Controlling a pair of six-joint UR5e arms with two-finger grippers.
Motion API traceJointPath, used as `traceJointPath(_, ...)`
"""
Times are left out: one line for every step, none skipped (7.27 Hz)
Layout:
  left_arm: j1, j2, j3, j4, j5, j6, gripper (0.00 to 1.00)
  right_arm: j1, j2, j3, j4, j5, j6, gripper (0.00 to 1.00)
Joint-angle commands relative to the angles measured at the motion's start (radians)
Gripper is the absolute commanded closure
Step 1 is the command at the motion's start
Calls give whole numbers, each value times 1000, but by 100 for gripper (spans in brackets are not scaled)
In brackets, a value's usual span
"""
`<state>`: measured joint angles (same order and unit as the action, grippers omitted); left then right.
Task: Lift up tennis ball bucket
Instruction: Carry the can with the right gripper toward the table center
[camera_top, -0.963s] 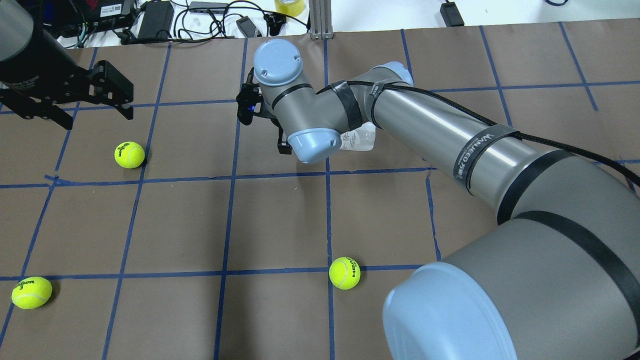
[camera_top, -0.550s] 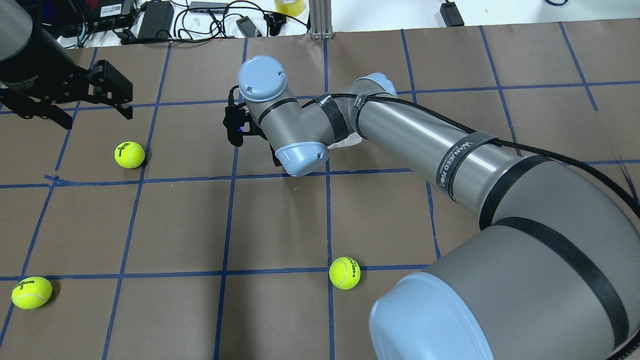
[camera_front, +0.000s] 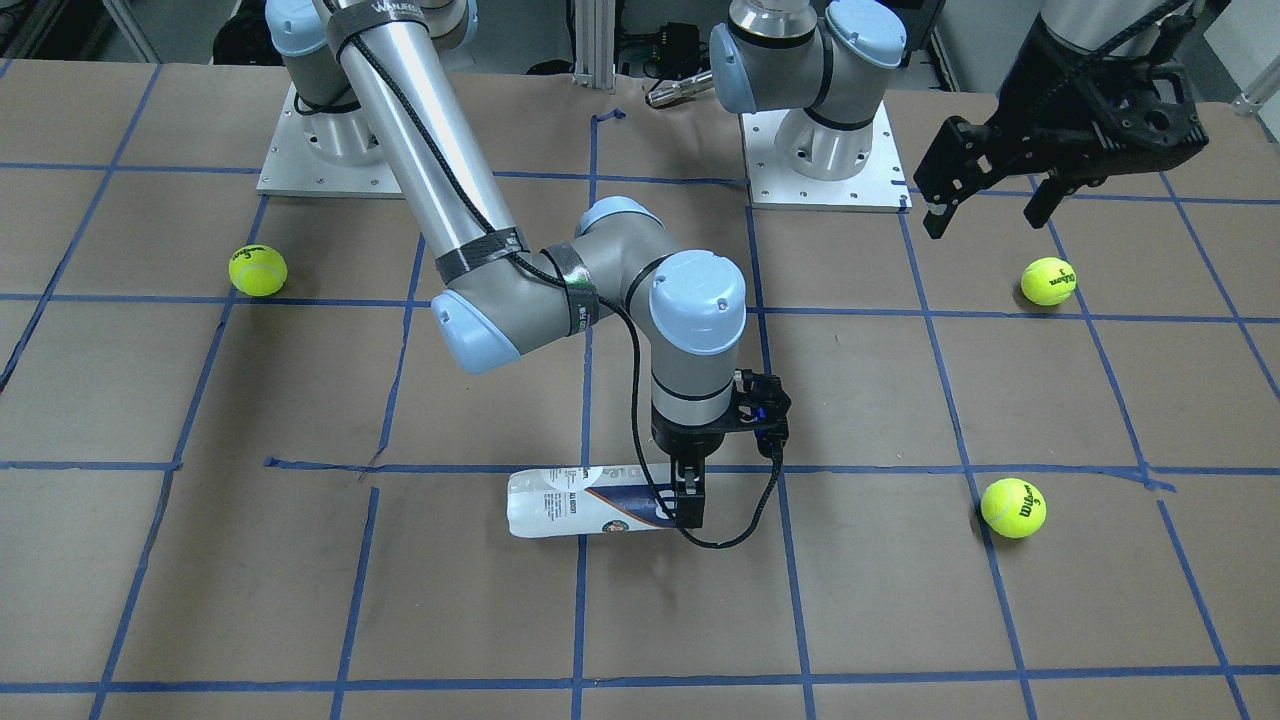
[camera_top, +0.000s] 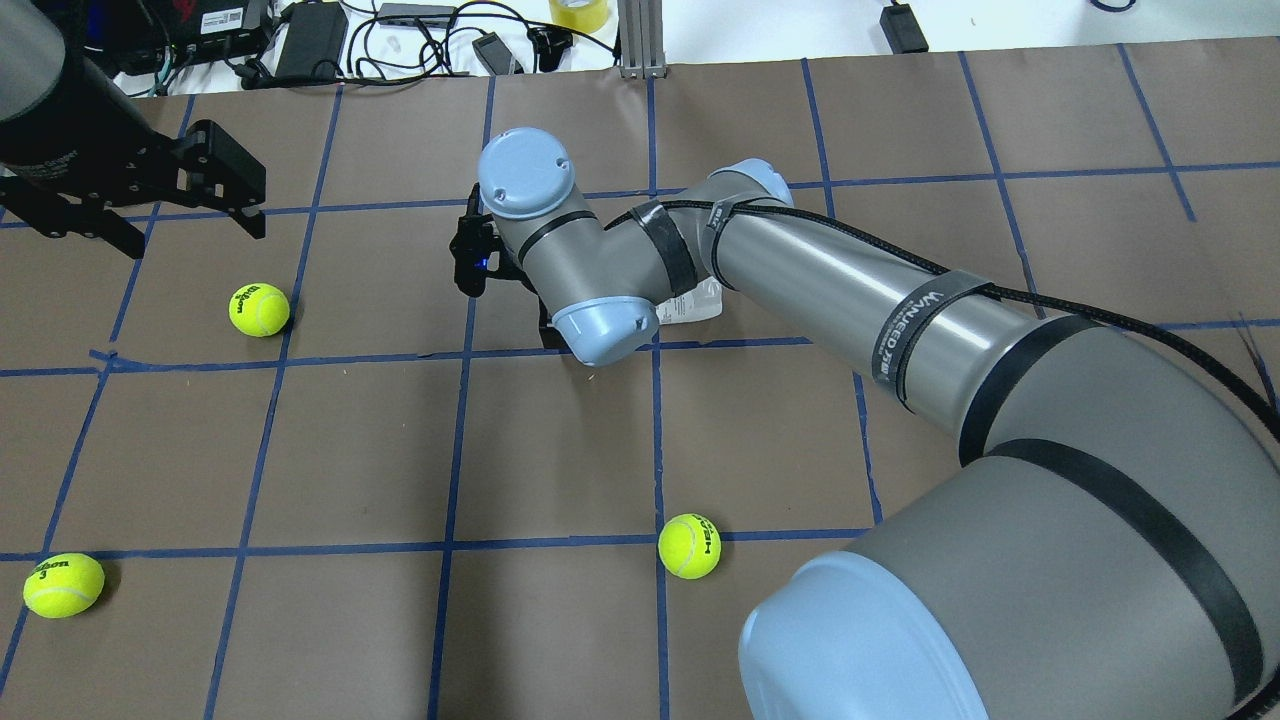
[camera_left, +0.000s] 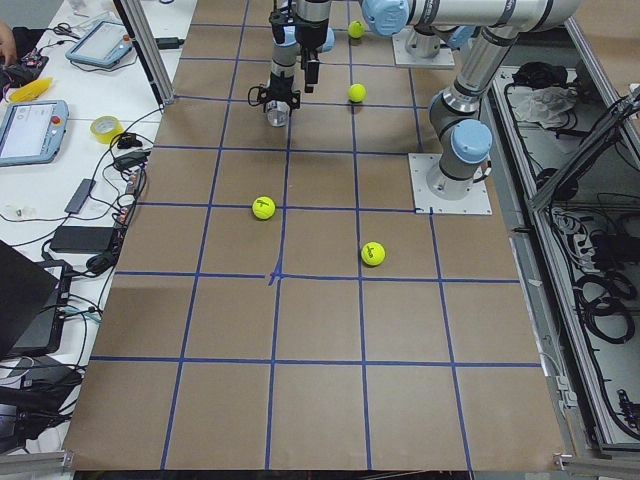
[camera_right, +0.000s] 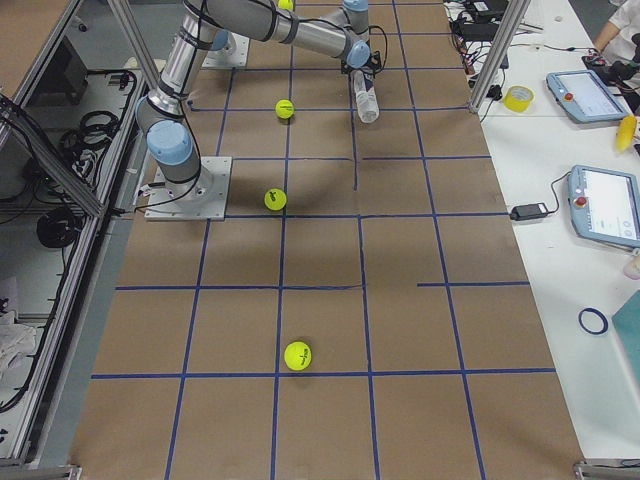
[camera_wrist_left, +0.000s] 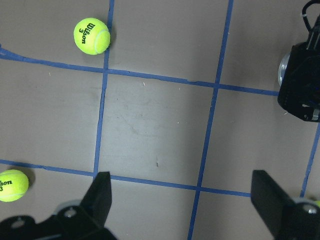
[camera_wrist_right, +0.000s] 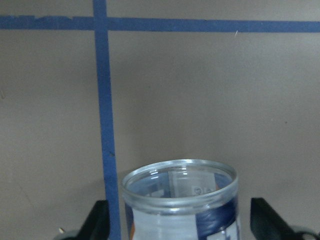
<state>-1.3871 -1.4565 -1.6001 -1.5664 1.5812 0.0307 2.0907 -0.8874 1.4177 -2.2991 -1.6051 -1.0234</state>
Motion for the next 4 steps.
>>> traceJointPath(3, -7, 0, 5, -1, 0, 0, -15, -31, -8, 7, 5, 15, 0)
traceJointPath(5, -13, 2, 8, -10, -18, 0, -35, -72, -8, 38, 45, 32, 0)
traceJointPath(11, -13, 0, 9, -7, 0, 0, -73, -140, -5, 129, 47, 46, 0)
traceJointPath(31, -24, -15, 35, -18, 2, 0, -125, -215, -3, 215, 80, 69, 0)
